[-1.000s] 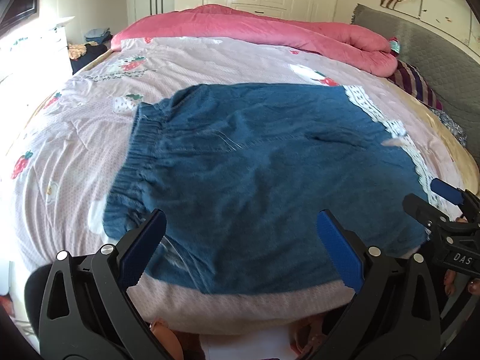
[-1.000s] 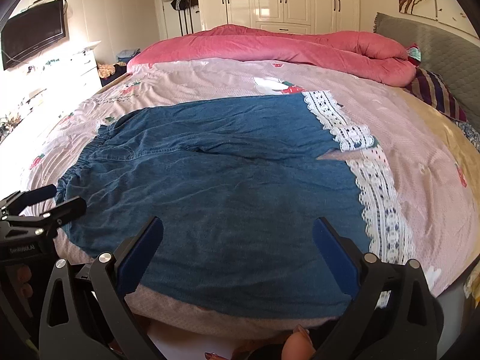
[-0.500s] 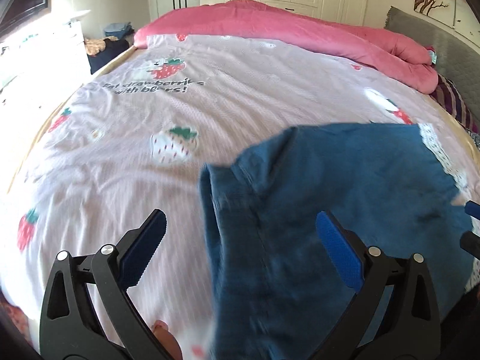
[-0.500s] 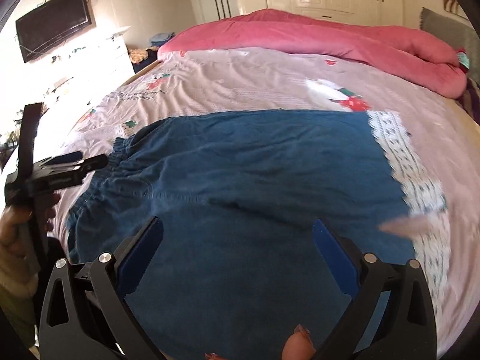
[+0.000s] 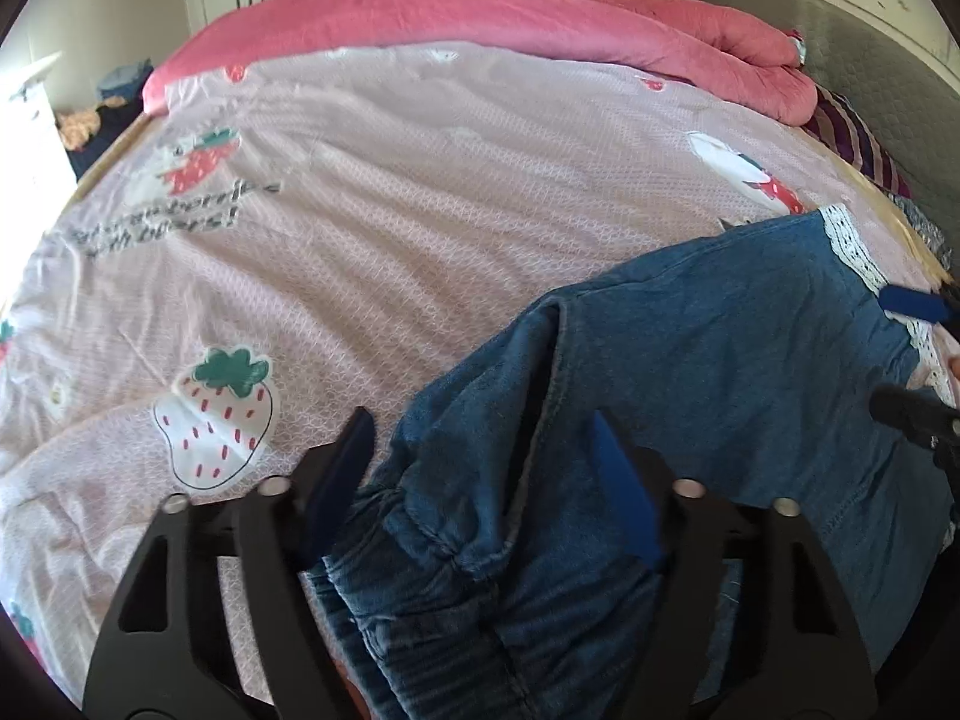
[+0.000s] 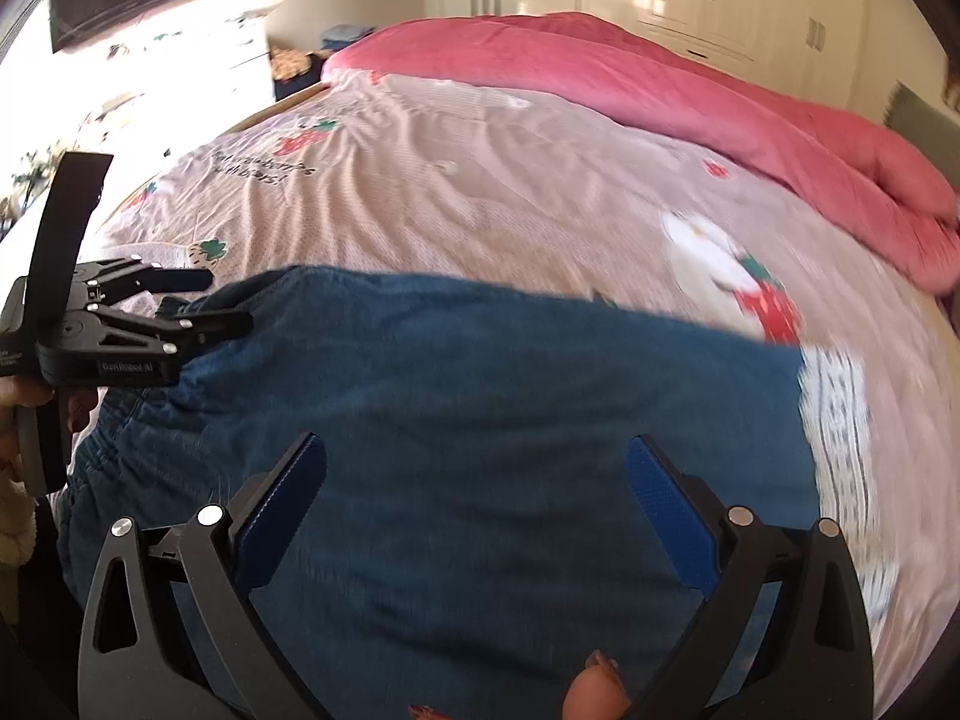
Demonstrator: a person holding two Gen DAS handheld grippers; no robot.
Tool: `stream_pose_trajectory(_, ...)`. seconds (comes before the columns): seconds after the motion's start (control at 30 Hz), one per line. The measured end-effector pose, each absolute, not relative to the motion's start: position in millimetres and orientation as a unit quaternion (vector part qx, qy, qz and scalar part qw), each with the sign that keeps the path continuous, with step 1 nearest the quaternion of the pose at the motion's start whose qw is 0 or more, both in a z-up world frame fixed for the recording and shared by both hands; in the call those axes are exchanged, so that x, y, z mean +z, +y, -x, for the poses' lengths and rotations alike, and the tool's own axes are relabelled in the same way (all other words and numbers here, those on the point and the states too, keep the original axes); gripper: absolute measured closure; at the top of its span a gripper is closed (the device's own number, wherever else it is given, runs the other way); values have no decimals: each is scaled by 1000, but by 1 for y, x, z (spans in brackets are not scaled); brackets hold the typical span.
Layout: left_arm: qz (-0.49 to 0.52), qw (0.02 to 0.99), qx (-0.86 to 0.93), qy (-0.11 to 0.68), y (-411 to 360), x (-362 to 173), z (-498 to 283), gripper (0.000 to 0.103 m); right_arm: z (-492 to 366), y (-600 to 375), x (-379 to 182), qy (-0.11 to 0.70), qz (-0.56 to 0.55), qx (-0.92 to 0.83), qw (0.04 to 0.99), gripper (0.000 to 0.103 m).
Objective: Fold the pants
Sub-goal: 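Grasp the denim pants waistband with the left gripper and lift it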
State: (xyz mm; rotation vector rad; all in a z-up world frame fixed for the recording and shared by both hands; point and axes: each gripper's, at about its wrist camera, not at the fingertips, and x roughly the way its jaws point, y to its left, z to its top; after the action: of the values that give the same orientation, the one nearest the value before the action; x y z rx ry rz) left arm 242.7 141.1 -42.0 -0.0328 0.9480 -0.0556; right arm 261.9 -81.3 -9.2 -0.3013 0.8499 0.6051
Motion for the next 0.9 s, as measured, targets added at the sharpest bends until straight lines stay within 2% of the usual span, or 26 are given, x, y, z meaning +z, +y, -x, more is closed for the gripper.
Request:
stream_pose_trajectory(0.03, 20, 887, -27, 460, 144, -44, -244, 49, -268, -74, -9, 404, 151, 296, 852, 4)
stream_pose_trajectory(0.2, 23, 886, -45, 461, 149, -54, -245, 93, -298, -44, -18, 417, 177, 321, 832, 4)
stream_pose_trajectory(0.3, 25, 895, -52, 442, 148, -47, -239, 100, -311, -29, -25, 411, 205, 321, 828, 4)
stream_pose_trajectory(0.53, -2, 923, -46, 382, 135, -14, -219, 100, -325, 8, -33, 383, 301, 346, 802, 4)
stream_pose_trajectory(0.6, -14, 926, -44, 375, 132, -12, -215, 100, -326, 17, -34, 373, 328, 351, 794, 8)
stream_pose_trajectory(0.63, -16, 927, -43, 372, 131, -11, -213, 100, -325, 20, -33, 371, 335, 361, 787, 14)
stream_pose_trajectory(0.7, -20, 929, -39, 368, 131, -10, -210, 100, -322, 23, -31, 384, 332, 385, 771, 70)
stream_pose_trajectory(0.73, -21, 929, -36, 367, 132, -10, -208, 100, -319, 22, -30, 385, 331, 390, 768, 77)
stream_pose_trajectory(0.77, -23, 930, -33, 365, 133, -9, -207, 100, -314, 22, -28, 382, 333, 395, 766, 91)
stream_pose_trajectory(0.8, -25, 932, -30, 361, 134, -9, -204, 100, -306, 19, -24, 374, 333, 403, 766, 95)
stream_pose_trajectory(0.9, -22, 936, -26, 349, 137, -2, -195, 100, -288, 6, -13, 361, 314, 410, 777, 99)
